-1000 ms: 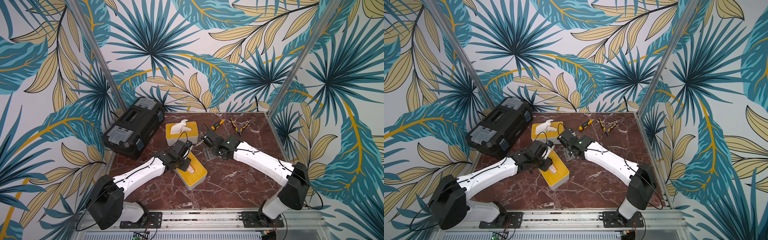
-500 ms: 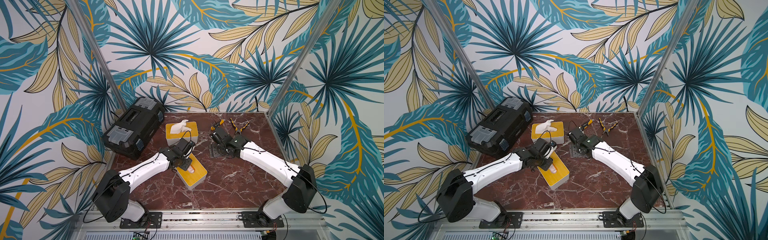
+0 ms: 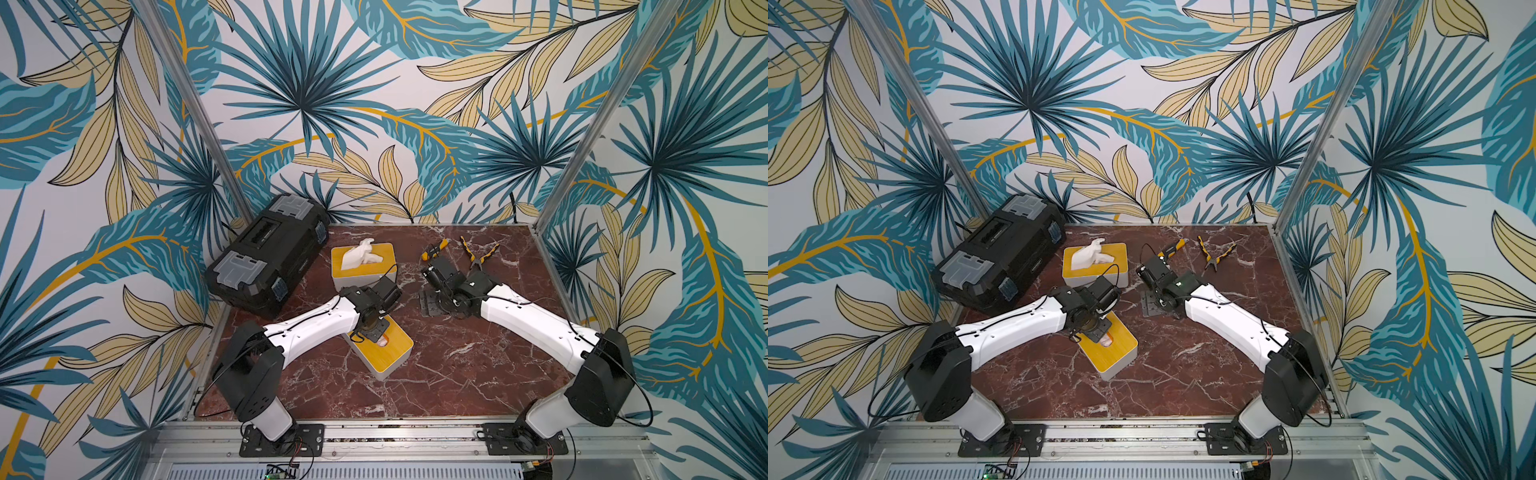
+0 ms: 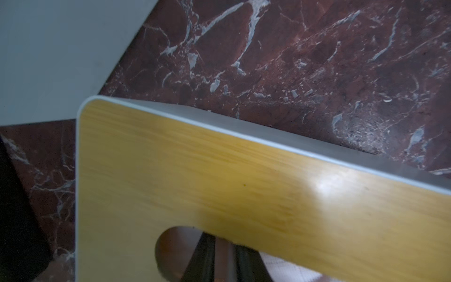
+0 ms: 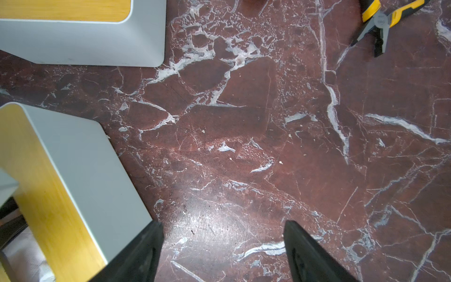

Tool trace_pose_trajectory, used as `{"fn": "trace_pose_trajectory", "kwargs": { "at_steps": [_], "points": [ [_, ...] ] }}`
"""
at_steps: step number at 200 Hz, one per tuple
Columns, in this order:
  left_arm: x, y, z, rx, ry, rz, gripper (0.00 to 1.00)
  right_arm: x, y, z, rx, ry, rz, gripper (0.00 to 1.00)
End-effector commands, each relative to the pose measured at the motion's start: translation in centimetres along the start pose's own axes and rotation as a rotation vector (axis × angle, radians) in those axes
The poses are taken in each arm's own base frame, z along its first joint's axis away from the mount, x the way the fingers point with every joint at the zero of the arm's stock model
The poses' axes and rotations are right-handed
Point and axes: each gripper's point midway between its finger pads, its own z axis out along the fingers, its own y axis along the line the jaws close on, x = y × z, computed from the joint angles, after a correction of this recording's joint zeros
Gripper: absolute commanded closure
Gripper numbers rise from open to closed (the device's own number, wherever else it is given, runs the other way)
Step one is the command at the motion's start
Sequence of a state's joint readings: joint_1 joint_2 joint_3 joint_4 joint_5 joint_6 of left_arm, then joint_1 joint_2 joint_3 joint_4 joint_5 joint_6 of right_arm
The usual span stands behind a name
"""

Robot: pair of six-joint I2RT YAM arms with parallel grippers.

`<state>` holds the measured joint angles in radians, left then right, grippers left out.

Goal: Put the tissue paper into the tissue box
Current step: Pull the paper towel from the tissue box.

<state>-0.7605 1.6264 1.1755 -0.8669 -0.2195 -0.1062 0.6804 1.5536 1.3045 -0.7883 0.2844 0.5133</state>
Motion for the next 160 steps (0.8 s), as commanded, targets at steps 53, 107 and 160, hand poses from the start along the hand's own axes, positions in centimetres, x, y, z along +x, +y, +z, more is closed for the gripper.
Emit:
{"fn": "trace_pose_trajectory", "kwargs": {
  "at_steps": [53, 107, 160],
  "points": [
    [-1.2, 1.0, -3.5, -0.037, -0.070, -0.042, 1.00, 0.2, -0.6, -0.4, -0.010, -0.015, 0.017, 0.16],
    [-2.2, 1.2, -6.0, -0.008, -0.140, -0.083, 1.00, 0.3, -0.5, -0.6, -0.022, -0.019, 0.019, 0.16],
    [-2.1, 1.4, -7.7, 0.017, -0.176, -0.121, 1.00, 0.6, -0.1, -0.3, -0.038, -0.004, 0.011, 0.16]
  ]
}}
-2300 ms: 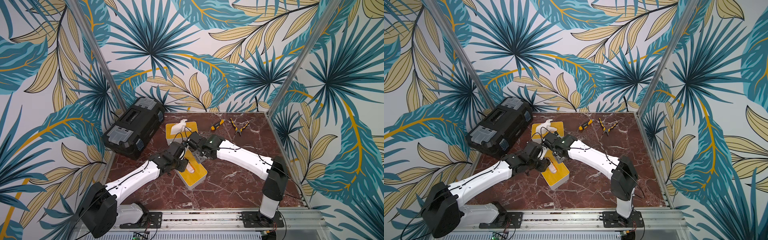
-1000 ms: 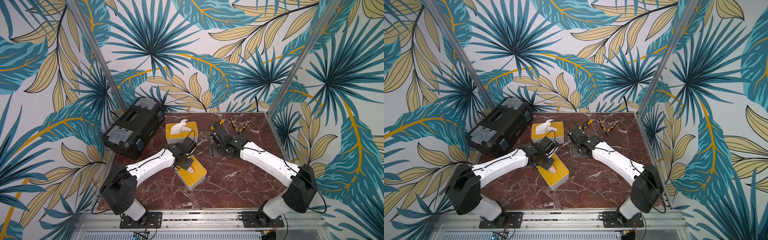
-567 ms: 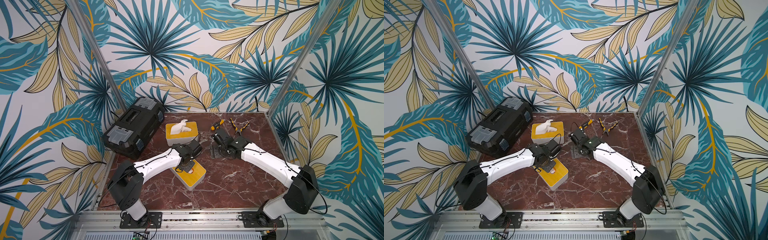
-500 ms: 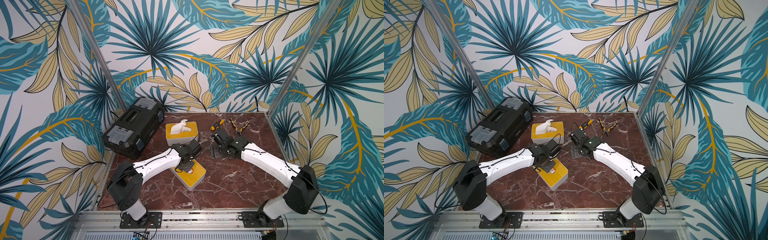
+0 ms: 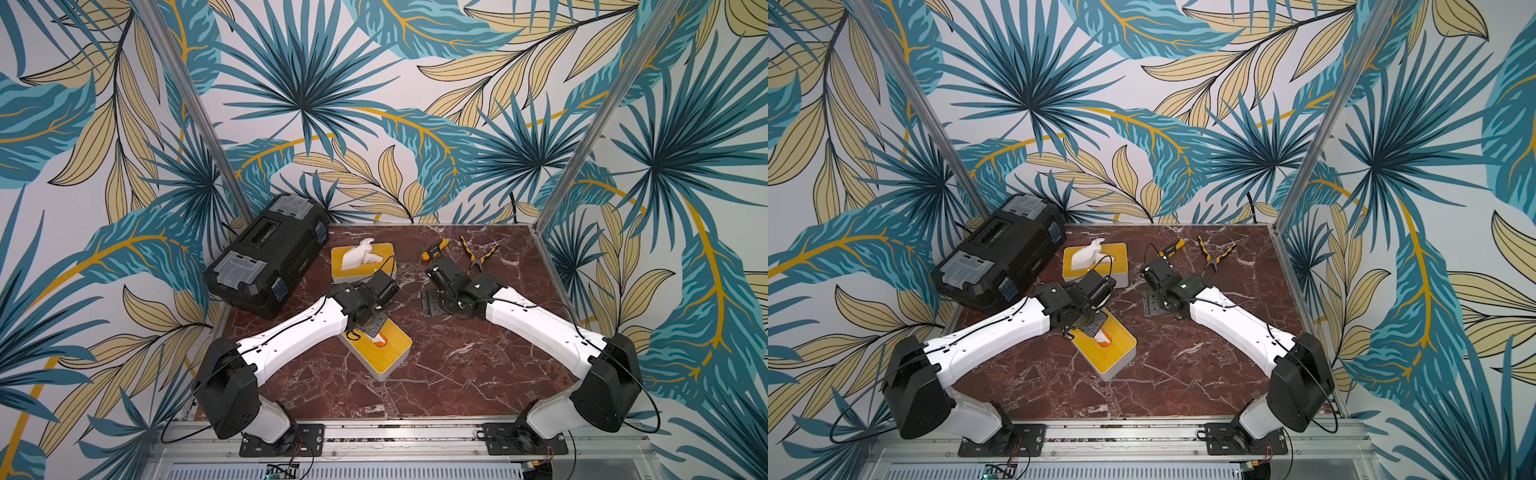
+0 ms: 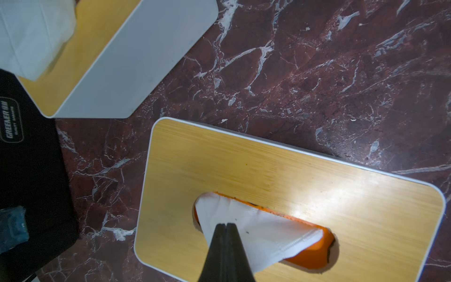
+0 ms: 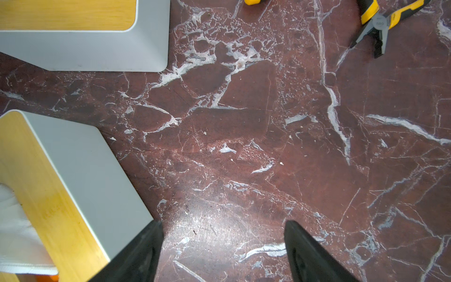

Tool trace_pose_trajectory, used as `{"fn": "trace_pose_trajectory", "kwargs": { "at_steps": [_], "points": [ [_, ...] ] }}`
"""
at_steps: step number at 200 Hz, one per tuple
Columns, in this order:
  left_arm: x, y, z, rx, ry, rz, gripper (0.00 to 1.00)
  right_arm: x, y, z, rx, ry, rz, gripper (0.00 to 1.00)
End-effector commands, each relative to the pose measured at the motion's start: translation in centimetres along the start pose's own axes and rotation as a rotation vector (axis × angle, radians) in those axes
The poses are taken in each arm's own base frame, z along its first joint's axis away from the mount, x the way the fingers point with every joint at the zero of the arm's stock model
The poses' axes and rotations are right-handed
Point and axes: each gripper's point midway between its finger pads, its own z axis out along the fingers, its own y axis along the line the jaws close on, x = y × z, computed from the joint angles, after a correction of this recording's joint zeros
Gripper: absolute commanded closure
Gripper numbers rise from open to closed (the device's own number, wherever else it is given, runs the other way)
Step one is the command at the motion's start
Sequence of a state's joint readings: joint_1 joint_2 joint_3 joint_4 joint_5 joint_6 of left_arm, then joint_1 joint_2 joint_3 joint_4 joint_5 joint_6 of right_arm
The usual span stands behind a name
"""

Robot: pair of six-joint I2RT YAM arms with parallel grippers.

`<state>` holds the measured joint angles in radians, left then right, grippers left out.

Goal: Put the tissue paper into the tissue box
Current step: Pull the paper towel from the tissue box.

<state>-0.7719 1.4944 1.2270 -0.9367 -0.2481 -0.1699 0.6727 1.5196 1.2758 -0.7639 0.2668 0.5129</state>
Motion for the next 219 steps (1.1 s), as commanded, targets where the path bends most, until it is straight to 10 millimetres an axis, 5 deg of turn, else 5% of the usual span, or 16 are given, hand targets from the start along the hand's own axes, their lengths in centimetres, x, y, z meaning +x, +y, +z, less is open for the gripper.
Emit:
{"fn": "trace_pose_trajectory", "kwargs": {
  "at_steps": [1, 29, 60, 85, 136, 174, 219],
  "points": [
    [-1.2, 0.1, -2.4, 0.028, -0.061, -0.044, 1.00, 0.6, 0.0, 0.1, -0.014, 0.012, -0.003, 0.16],
    [-0.8, -0.5, -2.7, 0.073, -0.027, -0.073, 0.96, 0.7, 0.5, 0.4, -0.036, 0.025, -0.001, 0.15],
    [-1.1, 0.0, -3.6, 0.078, -0.068, -0.128, 0.80, 0.9, 2.1, 0.4, -0.124, 0.041, -0.001, 0.13],
    [-2.6, 1.0, -6.1, 0.151, -0.221, -0.231, 0.51, 1.2, 4.9, -0.3, -0.295, 0.022, 0.005, 0.08],
    [-2.7, 6.1, -10.5, 0.259, -0.568, -0.533, 0.15, 2.0, 11.6, -2.4, -0.372, -0.080, -0.130, 0.00],
    [-0.7, 8.9, -11.1, 0.213, -0.632, -0.624, 0.11, 3.3, 15.2, -1.6, -0.326, -0.076, -0.245, 0.04],
    [-0.4, 8.6, -10.2, 0.234, -0.626, -0.619, 0.10, 4.2, 18.8, -0.3, -0.338, -0.031, -0.308, 0.29]
  ]
}}
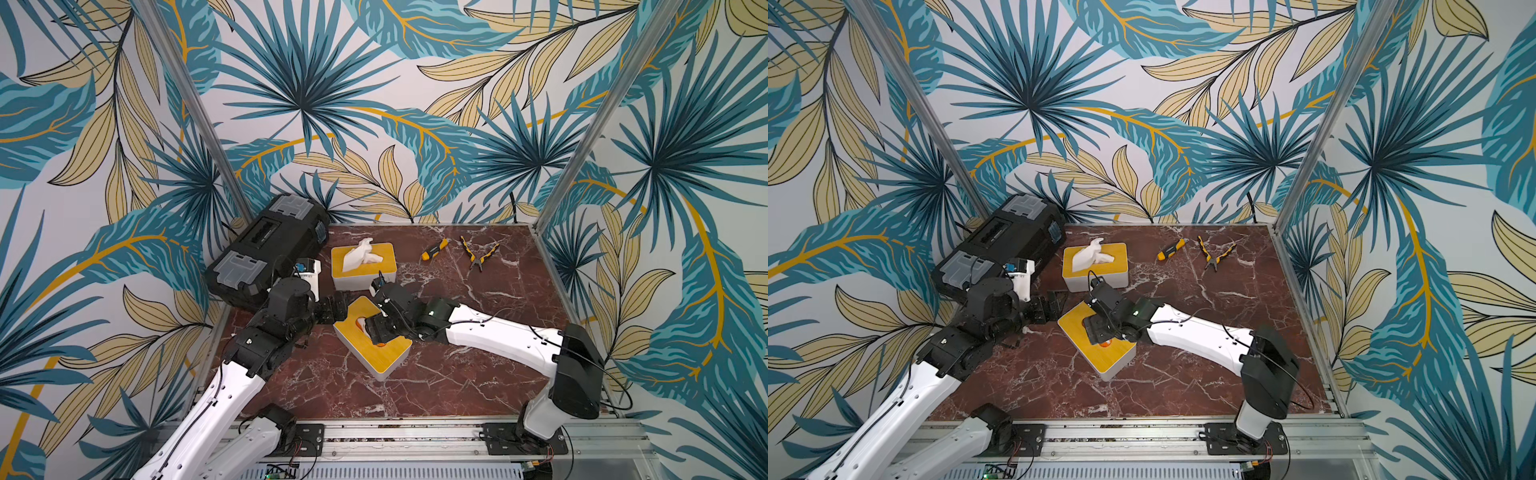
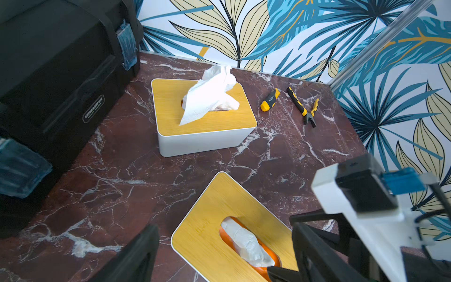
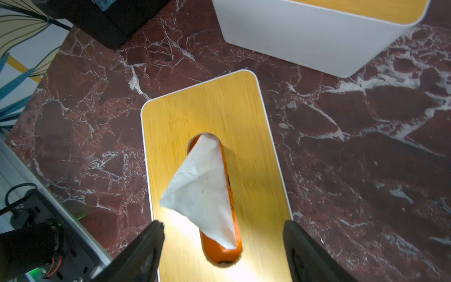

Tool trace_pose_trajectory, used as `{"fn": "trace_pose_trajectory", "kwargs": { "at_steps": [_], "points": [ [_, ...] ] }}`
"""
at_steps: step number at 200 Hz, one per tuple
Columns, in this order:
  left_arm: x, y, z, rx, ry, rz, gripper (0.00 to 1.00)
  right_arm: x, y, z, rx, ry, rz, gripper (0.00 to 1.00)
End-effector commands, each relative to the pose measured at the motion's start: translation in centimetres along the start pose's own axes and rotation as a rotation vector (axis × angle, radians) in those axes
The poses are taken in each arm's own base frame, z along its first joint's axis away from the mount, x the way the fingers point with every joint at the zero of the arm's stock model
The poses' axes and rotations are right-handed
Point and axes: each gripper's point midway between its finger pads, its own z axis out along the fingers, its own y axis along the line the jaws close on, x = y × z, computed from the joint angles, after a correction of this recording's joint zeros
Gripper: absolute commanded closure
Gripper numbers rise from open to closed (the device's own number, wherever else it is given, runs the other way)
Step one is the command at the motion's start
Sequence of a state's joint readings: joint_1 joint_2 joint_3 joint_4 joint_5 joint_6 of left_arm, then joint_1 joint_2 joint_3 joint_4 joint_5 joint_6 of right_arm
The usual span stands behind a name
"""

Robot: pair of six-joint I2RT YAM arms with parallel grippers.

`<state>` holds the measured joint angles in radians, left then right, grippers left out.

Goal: Put the tissue paper into the tissue box
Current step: Pull the paper towel from the tissue box.

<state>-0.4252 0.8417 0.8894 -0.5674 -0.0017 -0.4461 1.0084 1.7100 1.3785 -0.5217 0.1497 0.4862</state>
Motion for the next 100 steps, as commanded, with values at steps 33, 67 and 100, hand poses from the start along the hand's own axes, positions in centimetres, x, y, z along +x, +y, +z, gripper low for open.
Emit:
{"fn": "trace_pose_trajectory", "kwargs": {
  "at_steps": [33, 67, 100],
  "points": [
    [1.4, 0.1, 1.1, 0.034, 0.013, -0.006, 0.10, 0.8, 0.7, 2.0, 0.054, 0.067, -0.047, 0.56],
    [2.3, 0.1, 2.0, 0.054, 0.037, -0.010, 0.10, 0.9, 0.2, 2.4, 0.088, 0.079, -0.072, 0.86],
    [2.5, -0.1, 2.5, 0.071, 0.039, -0.017, 0.10, -0.3, -0.2, 0.8, 0.129, 0.086, -0.125, 1.00]
  ]
}}
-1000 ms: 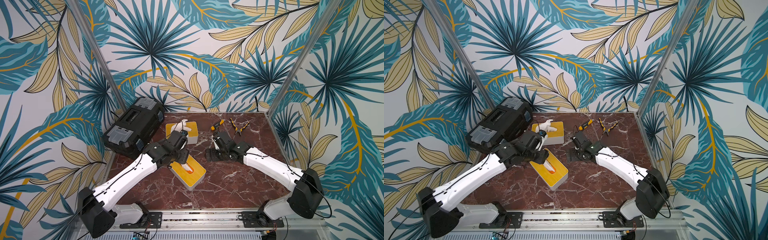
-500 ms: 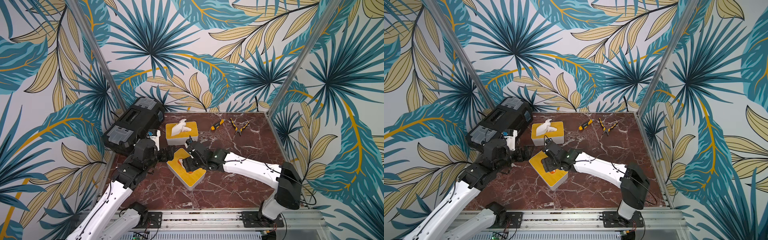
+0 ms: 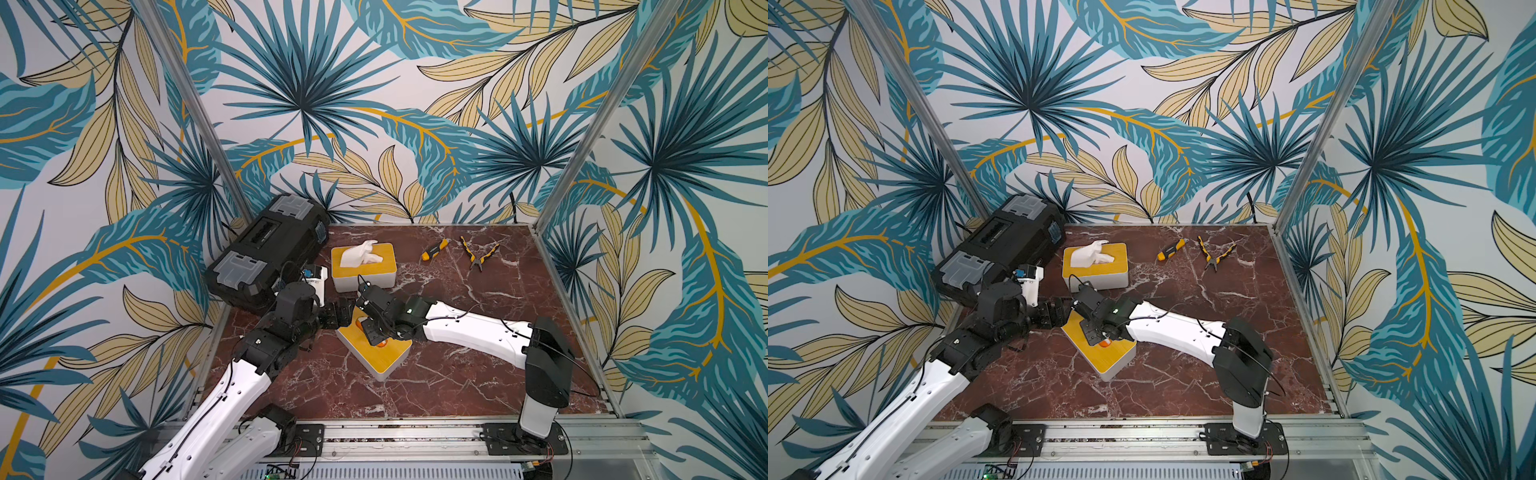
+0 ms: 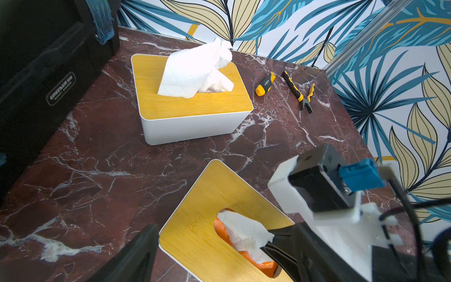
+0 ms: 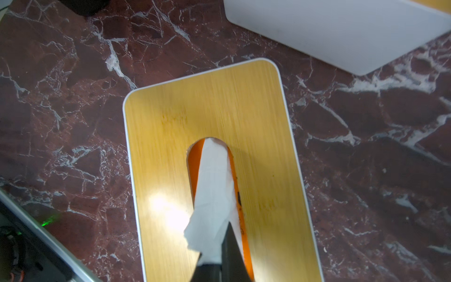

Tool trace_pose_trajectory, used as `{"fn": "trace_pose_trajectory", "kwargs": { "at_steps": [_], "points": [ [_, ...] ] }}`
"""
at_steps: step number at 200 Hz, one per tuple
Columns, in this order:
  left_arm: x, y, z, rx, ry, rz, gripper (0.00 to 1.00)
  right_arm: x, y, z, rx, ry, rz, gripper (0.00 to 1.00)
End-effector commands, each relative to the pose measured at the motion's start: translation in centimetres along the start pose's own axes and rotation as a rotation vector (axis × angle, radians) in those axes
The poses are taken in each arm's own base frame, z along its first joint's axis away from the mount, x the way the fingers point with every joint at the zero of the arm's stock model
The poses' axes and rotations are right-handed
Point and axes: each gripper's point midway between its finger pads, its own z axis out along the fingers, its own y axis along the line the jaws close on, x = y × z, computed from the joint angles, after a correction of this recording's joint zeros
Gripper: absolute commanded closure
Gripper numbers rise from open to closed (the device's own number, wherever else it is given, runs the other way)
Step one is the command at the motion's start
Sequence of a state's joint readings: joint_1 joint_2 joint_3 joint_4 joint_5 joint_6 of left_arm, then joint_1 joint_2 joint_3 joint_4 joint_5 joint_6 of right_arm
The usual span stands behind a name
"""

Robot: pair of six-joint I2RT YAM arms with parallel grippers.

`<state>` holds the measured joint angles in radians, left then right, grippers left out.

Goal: Put the tissue paper into the tissue box
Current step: Pull the paper towel from the tissue box, then move the tissue box to the center of the board.

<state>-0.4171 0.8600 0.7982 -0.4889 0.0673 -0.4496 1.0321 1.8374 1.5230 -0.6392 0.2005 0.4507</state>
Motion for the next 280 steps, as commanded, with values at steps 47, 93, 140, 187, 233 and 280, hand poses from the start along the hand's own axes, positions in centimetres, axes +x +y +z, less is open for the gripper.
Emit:
{"fn": "trace_pose_trajectory", "kwargs": {
  "at_steps": [47, 93, 140, 187, 233, 280],
  "points": [
    [-0.1, 0.1, 0.2, 0.006, -0.020, 0.010, 0.10, -0.6, -1.5, -3.0, 0.079, 0.042, -0.122, 0.80],
    [-0.2, 0.2, 0.1, 0.006, -0.027, 0.011, 0.09, -0.5, -4.5, -4.7, 0.217, 0.051, -0.172, 0.63],
    [0.1, 0.4, 1.0, 0.019, -0.032, -0.036, 0.00, -0.1, -4.1, -7.3, 0.131, 0.018, -0.105, 0.26],
    [1.0, 1.0, 3.8, 0.059, 0.037, -0.117, 0.00, 1.2, -2.0, -9.9, -0.138, -0.146, 0.128, 0.00],
    [0.4, 1.7, 5.2, 0.056, 0.010, -0.139, 0.00, 4.6, 1.7, -7.9, -0.241, -0.089, 0.189, 0.00],
    [-0.6, 2.8, 4.7, -0.013, -0.052, -0.144, 0.00, 6.6, 9.8, -4.9, -0.279, -0.010, 0.032, 0.00]
  ]
}}
